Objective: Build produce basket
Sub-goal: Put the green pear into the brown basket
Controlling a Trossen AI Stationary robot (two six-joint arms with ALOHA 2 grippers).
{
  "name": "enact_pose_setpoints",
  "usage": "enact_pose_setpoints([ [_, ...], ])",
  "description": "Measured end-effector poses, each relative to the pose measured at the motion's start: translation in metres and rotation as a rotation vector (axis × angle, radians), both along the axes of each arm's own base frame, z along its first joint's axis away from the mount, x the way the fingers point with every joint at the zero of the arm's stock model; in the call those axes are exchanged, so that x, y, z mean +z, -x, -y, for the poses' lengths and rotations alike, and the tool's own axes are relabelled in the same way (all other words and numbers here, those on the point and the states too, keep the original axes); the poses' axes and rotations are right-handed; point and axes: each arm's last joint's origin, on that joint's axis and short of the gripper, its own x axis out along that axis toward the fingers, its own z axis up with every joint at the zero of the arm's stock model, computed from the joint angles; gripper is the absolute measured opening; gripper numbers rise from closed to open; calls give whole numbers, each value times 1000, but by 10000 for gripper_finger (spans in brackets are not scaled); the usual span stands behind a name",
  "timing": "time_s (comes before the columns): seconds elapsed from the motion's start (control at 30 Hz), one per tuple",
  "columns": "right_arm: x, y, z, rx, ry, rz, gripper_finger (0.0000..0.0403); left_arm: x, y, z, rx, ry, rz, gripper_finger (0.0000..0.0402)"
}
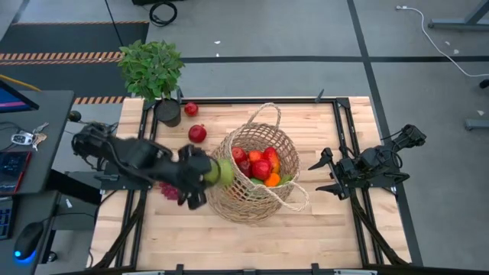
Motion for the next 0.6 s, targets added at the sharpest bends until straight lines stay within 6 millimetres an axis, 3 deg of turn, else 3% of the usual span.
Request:
enact_pose_setpoints([
  [0.23, 0, 0, 0, 0, -2, 4, 350, 46, -2, -30, 41, -20, 188, 158],
  [0.6, 0, 0, 0, 0, -2, 3, 350, 70, -13, -50, -10, -131, 355, 163],
])
